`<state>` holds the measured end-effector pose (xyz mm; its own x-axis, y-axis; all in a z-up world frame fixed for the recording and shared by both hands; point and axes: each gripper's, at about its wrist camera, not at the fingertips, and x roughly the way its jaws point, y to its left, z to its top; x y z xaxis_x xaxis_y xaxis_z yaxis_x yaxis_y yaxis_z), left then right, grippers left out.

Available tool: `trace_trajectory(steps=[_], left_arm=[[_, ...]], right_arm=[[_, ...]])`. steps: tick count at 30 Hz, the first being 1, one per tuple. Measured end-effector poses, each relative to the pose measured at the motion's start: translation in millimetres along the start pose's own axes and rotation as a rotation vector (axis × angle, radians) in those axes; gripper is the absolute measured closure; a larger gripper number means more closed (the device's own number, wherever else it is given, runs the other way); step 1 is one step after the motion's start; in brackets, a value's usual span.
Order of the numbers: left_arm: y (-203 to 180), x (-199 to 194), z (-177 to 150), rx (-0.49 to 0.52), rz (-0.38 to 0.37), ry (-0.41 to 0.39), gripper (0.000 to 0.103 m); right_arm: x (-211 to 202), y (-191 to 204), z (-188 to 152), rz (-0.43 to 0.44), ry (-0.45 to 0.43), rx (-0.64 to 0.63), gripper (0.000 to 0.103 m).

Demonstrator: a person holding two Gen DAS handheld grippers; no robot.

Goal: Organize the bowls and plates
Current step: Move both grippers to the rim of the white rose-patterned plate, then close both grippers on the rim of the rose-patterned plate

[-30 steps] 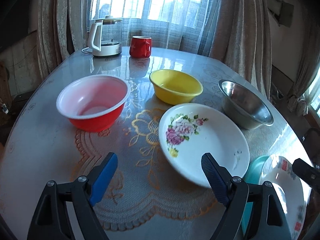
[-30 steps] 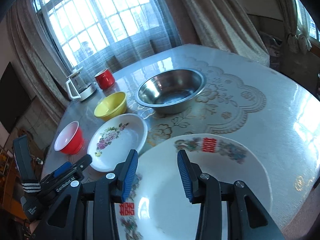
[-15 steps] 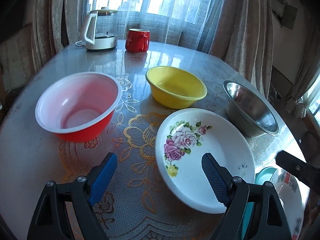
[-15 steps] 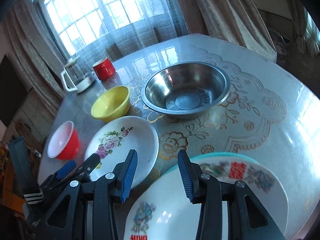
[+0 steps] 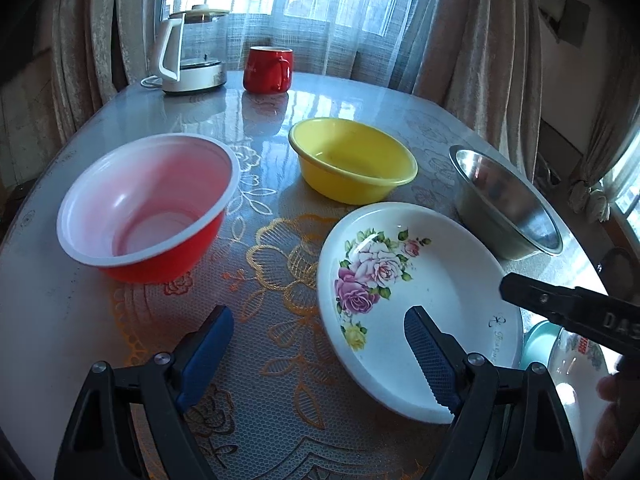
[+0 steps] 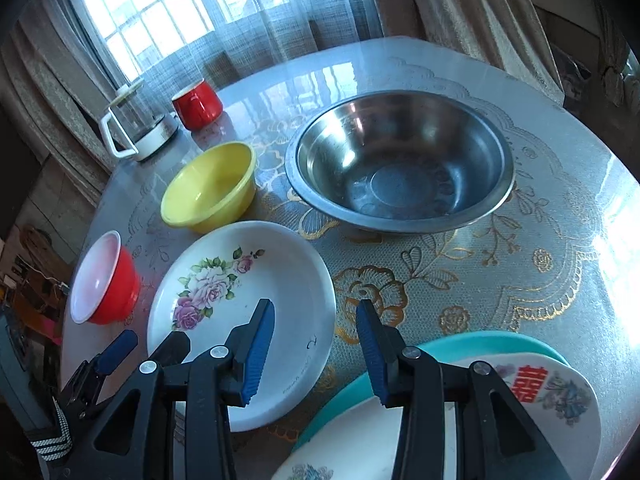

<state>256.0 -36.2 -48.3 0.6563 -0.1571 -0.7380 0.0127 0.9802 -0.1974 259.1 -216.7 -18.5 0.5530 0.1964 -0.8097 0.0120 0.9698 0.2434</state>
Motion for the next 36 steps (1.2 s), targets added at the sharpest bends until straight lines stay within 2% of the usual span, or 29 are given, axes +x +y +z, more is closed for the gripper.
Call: trace_trajectory(steps=[11, 14, 21, 24, 27, 28, 29, 30, 33, 36], left_arm=[[-6.1, 0.1, 1.7, 0.038, -0.042, -0.004, 0.008], [-3.6, 6.7, 3.0, 0.023, -0.047, 0.028, 0.008], [-2.4, 8.7, 5.8, 0.027, -0.058, 0.03, 0.011], [-1.8, 8.6, 6.5, 0.032, -0.066, 0.028, 0.018], [-1.7, 7.8, 6.9, 0.041, -0.071, 0.025, 0.037], [-1.9, 8.0, 7.1, 0.042, -0.072, 0.026, 0.047], [-2.6, 8.1, 7.1, 0.046, -0.082, 0.027, 0.058], [-3.2, 8.9, 7.3, 0.051, -0.097, 0.032, 0.062], [-4.0, 8.8, 7.6, 0.055, -0.109, 0.035, 0.063], [-0.4, 8.4, 8.0, 0.047, -0.112, 0.035, 0.069]], right_arm=[[18.6, 4.6, 5.7, 0.005, 0.048, -0.01, 0.06], [19.8, 7.0, 7.3, 0.004, 0.047, -0.025, 0.06], [29.1, 13.0, 10.8, 0.003, 0.077, -0.059, 0.06], [36.0, 12.0, 13.4, 0.006, 0.101, -0.064, 0.06], [40.2, 12.0, 15.1, 0.009, 0.111, -0.07, 0.06], [41.0, 12.8, 15.5, 0.005, 0.113, -0.08, 0.061], [41.9, 14.4, 15.4, -0.002, 0.112, -0.097, 0.067], [43.0, 15.8, 15.5, -0.012, 0.11, -0.116, 0.07], [44.2, 12.7, 15.6, 0.012, 0.108, -0.109, 0.073], [43.0, 9.6, 14.6, 0.02, 0.104, -0.089, 0.077]])
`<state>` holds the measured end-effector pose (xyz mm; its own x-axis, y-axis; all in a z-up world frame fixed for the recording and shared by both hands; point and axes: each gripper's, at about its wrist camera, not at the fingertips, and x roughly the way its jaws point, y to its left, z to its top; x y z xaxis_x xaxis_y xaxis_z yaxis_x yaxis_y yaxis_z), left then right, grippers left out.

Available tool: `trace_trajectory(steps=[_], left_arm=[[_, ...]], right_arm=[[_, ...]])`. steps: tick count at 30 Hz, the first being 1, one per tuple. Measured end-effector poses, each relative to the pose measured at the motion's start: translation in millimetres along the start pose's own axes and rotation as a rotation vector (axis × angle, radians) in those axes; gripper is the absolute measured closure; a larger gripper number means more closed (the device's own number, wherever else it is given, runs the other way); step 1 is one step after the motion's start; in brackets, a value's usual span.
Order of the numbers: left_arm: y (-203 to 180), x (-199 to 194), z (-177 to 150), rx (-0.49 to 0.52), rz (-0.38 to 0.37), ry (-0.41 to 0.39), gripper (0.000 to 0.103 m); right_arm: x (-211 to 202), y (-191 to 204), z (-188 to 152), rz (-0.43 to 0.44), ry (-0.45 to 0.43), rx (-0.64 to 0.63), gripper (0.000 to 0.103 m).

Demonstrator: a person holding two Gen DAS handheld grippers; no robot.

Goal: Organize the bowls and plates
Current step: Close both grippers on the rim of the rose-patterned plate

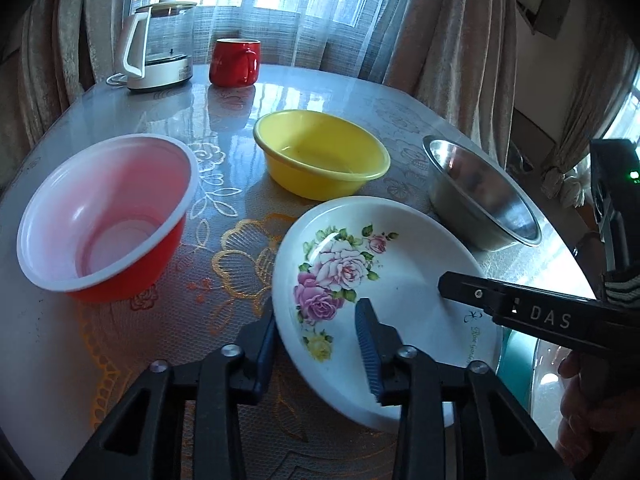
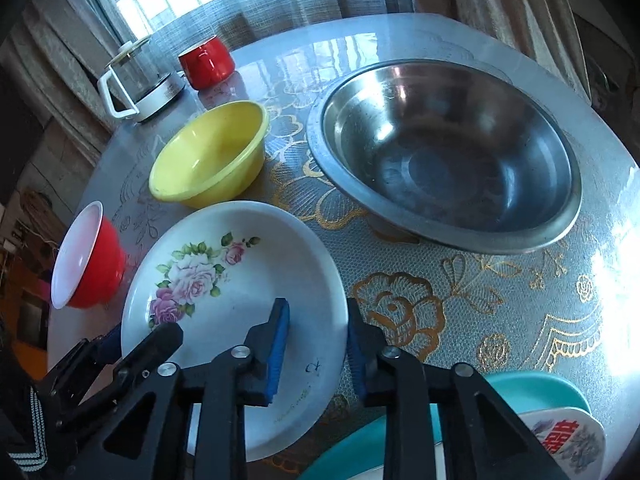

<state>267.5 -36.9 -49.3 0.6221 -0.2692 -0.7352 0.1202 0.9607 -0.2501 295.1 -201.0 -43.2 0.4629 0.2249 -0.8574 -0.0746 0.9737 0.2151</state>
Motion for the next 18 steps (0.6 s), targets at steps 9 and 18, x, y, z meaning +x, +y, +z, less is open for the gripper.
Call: trace_trajectory(steps=[9, 18], left_arm=[[2.7, -0.1, -0.1, -0.005, 0.002, -0.002, 0.073], [1.5, -9.7, -1.6, 0.004, -0.035, -0.042, 0.073]], right_arm=[[-12.9, -5.1, -8.7, 0.05, -0.061, 0.045, 0.082], [-34.2, -5.4, -21.8, 0.057, -0.116, 0.046, 0.082]])
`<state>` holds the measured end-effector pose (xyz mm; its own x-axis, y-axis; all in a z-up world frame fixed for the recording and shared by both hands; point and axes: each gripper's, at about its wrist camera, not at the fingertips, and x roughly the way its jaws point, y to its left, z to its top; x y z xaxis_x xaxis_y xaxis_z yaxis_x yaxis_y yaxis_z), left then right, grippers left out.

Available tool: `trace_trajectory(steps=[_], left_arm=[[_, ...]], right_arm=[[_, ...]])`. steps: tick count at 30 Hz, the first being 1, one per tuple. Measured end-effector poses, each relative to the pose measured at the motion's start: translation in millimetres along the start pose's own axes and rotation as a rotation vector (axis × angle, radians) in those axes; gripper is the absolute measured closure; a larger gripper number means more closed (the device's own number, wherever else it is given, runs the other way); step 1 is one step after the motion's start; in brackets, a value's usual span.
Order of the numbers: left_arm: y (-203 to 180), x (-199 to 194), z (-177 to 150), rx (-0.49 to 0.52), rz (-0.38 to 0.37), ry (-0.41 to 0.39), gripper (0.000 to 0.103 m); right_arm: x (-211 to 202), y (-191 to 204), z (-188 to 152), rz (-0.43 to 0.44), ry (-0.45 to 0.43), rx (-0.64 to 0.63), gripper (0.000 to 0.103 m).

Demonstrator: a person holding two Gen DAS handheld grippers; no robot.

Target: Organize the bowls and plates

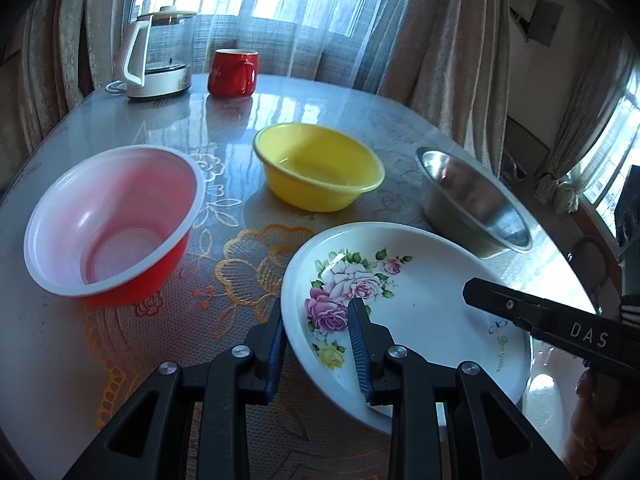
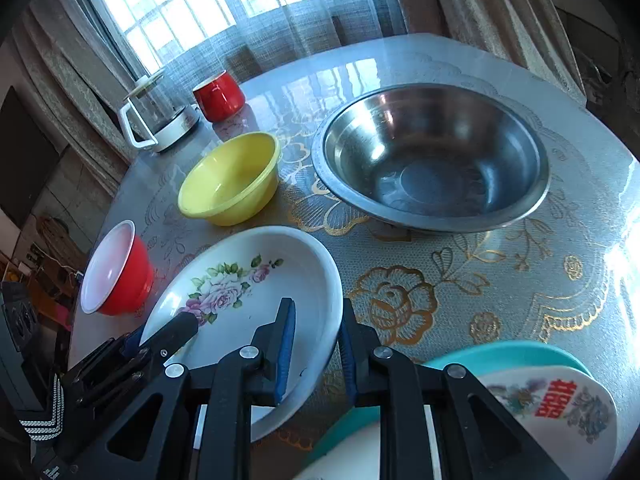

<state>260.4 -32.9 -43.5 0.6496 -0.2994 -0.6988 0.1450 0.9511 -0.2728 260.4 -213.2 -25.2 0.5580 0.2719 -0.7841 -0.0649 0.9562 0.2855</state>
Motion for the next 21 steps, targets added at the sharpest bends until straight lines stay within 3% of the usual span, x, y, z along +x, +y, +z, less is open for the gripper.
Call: trace_trajectory(steps=[21], left_arm=[[-20.6, -25.4, -4.9, 0.029, -0.103, -0.074, 0.073]], right_arm=[[-40.0, -6.8, -19.9, -0.001, -0.072, 0.036, 0.082]])
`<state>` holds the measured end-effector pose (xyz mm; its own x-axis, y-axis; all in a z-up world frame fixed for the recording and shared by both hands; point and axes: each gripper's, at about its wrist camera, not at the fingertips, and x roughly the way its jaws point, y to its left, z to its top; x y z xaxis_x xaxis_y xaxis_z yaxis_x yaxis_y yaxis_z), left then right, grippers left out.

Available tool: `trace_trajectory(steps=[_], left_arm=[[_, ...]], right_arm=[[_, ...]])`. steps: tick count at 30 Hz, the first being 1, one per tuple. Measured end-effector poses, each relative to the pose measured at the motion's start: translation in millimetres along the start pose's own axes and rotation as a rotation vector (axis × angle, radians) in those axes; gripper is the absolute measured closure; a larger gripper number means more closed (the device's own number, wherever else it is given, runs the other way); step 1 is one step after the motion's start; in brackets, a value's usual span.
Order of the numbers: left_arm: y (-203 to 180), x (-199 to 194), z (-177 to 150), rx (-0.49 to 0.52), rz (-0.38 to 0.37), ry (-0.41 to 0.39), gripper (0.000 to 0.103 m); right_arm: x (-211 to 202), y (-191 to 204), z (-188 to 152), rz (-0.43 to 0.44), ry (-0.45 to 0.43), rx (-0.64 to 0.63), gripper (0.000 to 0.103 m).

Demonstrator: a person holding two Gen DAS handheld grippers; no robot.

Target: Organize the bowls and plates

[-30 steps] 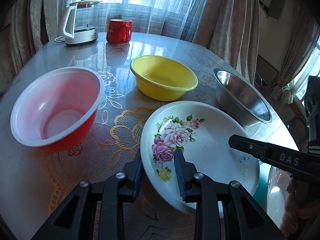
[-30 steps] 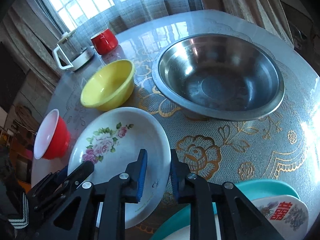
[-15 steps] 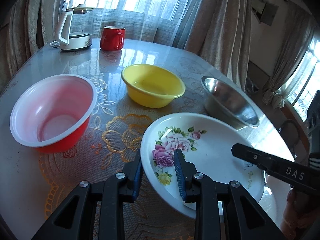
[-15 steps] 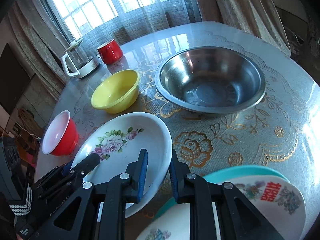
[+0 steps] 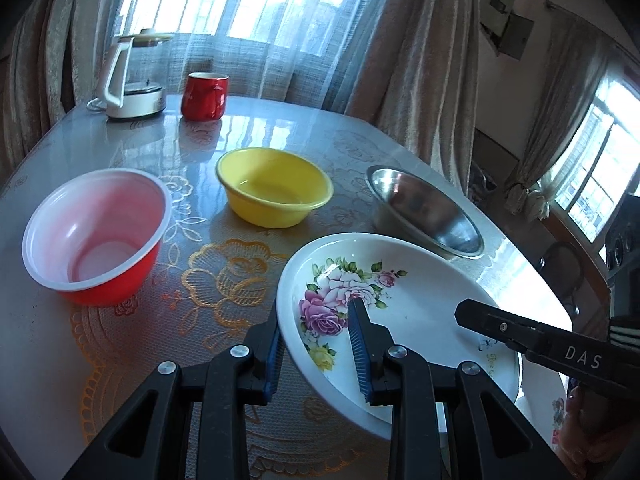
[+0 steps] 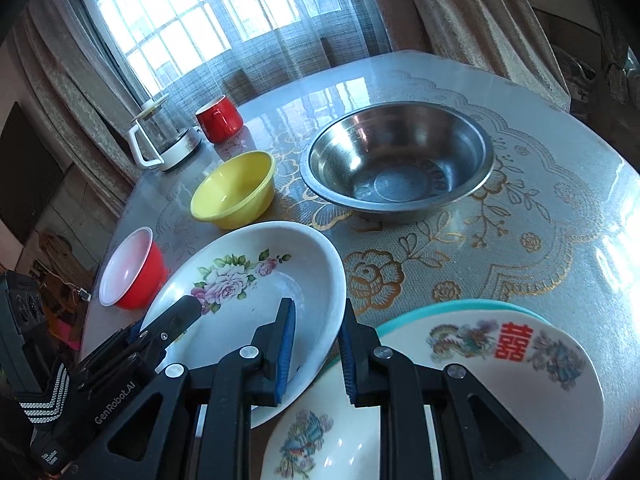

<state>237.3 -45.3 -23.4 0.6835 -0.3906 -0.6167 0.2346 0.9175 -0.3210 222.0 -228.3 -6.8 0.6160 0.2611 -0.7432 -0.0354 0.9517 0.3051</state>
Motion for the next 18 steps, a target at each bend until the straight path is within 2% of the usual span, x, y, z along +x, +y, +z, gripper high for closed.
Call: trace_trajectory(steps=[18], left_arm=[[-35.2, -9.9, -13.1, 0.107, -0.066, -0.019, 0.073]], right_arm=[[-41.4, -23.1, -24.8, -0.01, -0.049, 0.066, 0.082]])
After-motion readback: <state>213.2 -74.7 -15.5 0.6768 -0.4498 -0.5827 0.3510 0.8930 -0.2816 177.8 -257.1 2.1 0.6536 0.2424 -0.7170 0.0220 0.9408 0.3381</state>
